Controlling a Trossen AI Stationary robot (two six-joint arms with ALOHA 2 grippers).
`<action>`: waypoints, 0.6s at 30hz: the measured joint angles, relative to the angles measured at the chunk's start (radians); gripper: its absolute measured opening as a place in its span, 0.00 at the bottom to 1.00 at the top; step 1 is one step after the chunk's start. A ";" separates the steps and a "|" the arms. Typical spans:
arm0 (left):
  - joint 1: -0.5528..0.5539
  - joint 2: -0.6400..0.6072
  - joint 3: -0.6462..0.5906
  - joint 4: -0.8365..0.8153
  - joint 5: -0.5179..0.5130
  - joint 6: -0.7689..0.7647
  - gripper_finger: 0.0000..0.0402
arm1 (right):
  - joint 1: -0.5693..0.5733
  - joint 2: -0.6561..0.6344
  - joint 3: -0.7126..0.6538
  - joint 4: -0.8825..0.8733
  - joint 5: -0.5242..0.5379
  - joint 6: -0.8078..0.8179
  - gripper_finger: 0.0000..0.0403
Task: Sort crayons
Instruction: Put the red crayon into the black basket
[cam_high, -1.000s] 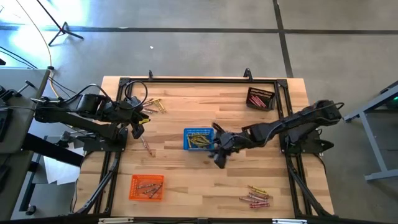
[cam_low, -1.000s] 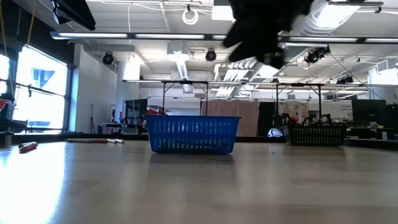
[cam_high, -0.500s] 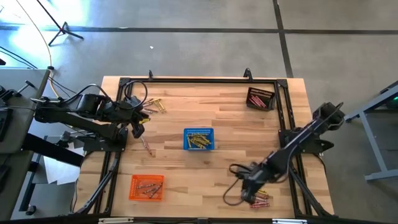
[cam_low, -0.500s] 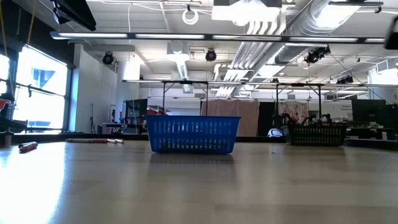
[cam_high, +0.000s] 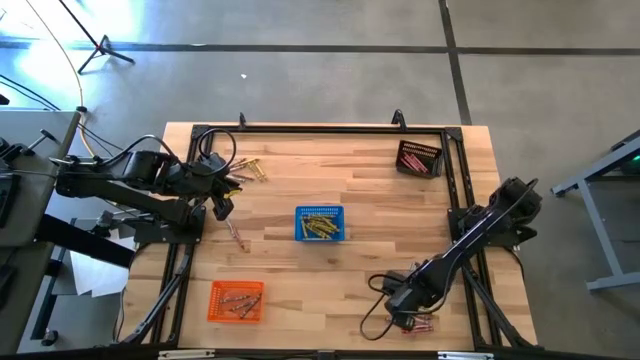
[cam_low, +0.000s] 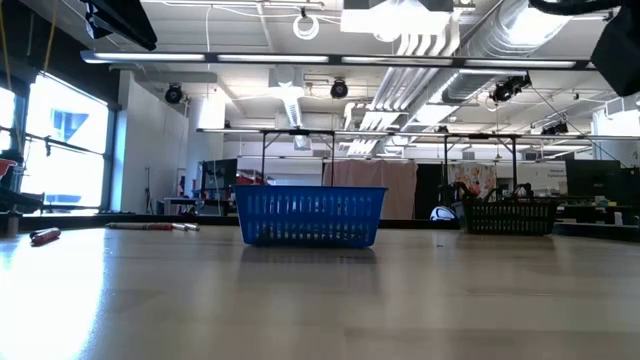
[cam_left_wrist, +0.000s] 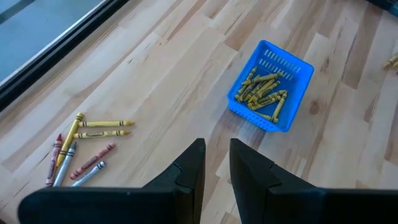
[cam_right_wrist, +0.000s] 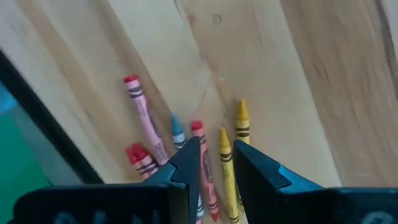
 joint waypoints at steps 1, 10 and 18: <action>0.000 0.000 0.000 0.000 0.000 0.000 0.15 | 0.000 0.005 0.000 0.004 -0.008 0.006 0.19; 0.000 0.000 0.000 0.000 0.000 -0.016 0.15 | 0.046 0.010 0.000 0.074 -0.054 0.041 0.19; 0.000 0.000 0.000 -0.001 0.000 -0.015 0.15 | 0.068 0.010 0.000 0.051 -0.021 0.055 0.19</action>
